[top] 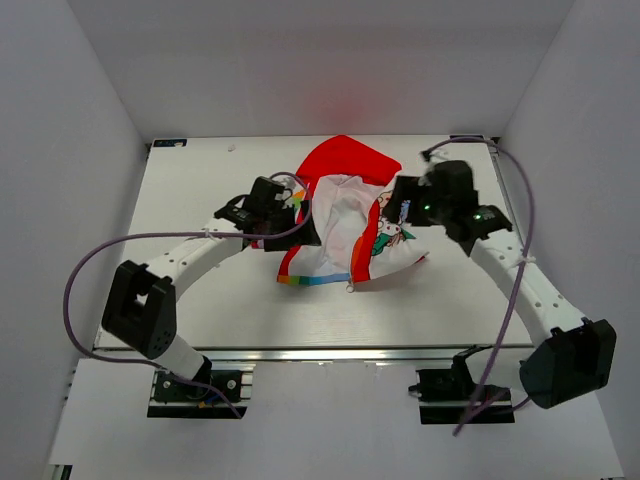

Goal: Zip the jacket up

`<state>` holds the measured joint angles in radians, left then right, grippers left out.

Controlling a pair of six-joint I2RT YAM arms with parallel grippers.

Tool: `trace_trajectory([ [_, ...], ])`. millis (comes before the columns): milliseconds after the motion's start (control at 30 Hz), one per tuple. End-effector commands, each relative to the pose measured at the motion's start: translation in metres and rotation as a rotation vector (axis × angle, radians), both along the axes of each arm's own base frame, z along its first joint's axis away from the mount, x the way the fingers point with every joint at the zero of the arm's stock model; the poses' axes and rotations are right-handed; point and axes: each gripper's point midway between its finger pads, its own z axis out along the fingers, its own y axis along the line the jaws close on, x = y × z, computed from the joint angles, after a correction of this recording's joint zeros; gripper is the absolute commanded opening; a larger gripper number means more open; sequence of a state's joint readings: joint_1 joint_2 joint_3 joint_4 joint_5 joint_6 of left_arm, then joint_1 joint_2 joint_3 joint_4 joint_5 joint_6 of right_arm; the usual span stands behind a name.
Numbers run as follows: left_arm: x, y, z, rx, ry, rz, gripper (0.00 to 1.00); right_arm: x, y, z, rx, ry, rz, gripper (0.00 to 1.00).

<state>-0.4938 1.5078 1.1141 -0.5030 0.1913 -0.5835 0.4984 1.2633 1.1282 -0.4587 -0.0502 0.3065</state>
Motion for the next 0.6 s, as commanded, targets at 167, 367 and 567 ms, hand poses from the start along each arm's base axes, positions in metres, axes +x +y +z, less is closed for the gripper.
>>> trace_trajectory([
  [167, -0.017, -0.097, -0.005, -0.079, 0.007, -0.329, 0.98, 0.096, -0.114, -0.051, 0.122, 0.166, -0.382, 0.76],
  [367, -0.036, -0.124, -0.034, -0.116, 0.059, -0.435, 0.94, 0.18, -0.123, -0.092, 0.14, 0.203, -0.411, 0.65],
  [567, -0.046, -0.142, -0.058, -0.132, 0.119, -0.495, 0.79, 0.253, -0.133, -0.129, 0.138, 0.192, -0.5, 0.49],
])
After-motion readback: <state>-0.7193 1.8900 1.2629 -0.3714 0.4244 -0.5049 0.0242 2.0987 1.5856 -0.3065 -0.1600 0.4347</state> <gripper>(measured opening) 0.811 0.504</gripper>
